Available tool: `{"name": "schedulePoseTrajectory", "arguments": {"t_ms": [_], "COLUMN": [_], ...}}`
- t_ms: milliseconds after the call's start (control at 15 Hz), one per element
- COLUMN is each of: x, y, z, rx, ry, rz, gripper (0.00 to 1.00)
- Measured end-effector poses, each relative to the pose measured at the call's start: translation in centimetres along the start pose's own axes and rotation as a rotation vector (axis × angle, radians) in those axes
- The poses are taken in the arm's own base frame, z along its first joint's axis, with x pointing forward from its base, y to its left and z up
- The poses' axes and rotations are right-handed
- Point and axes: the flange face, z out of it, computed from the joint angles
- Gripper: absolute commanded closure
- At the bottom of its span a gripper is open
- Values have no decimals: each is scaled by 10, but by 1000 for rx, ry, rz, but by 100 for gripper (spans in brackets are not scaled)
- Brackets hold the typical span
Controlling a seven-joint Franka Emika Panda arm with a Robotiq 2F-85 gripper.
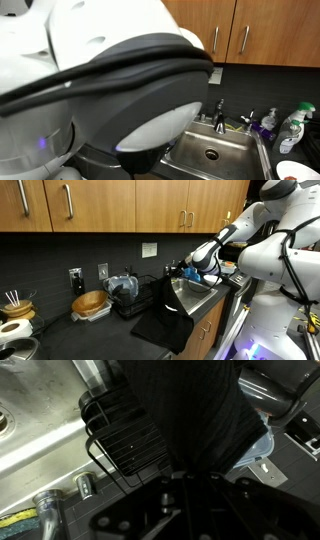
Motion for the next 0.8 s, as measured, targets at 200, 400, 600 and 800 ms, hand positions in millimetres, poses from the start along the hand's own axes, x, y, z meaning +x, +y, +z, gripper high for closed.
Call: {"name": "schedulePoseTrajectory", "arguments": {"t_ms": [200, 400, 600, 800], "x": [0, 0, 0, 0], "y": [0, 1, 1, 1], "z": [0, 0, 0, 0], "rx": [0, -1, -1, -1], "ry": [0, -1, -1, -1], "rz": [-1, 0, 0, 0], "gripper": [99, 96, 96, 99]}}
